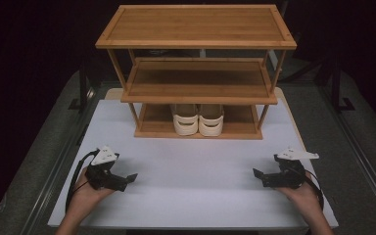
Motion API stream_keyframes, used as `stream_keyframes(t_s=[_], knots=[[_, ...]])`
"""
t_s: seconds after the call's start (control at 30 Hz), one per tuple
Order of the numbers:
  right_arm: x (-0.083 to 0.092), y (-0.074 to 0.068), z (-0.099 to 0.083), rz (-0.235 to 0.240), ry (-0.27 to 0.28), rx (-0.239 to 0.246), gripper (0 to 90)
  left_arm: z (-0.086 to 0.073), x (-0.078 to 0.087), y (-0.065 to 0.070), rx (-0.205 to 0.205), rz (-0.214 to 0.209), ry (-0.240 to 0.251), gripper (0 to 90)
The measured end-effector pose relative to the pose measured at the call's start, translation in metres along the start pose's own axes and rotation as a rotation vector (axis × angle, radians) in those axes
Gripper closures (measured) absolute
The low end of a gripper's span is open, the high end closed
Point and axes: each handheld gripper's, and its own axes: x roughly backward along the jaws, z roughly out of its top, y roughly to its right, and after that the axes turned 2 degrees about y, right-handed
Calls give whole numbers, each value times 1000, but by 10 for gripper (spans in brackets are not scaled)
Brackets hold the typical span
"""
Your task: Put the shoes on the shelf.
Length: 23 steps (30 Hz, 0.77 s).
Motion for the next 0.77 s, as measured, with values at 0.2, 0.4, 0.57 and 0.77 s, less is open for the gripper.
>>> stream_keyframes(t_s=[0.2, 0.4, 0.57, 0.77], knots=[[13, 4, -28, -8, -25, 25, 22, -30, 16, -3, 17, 31, -19, 0], [18, 1, -37, -37, -94, 49, 23, -56, 18, -6, 40, 42, -57, 0], [13, -1, -36, -21, -147, 64, 19, -59, 15, -8, 48, 28, -85, 0], [13, -1, -36, -24, -146, 68, 19, -59, 15, -8, 50, 29, -82, 0]])
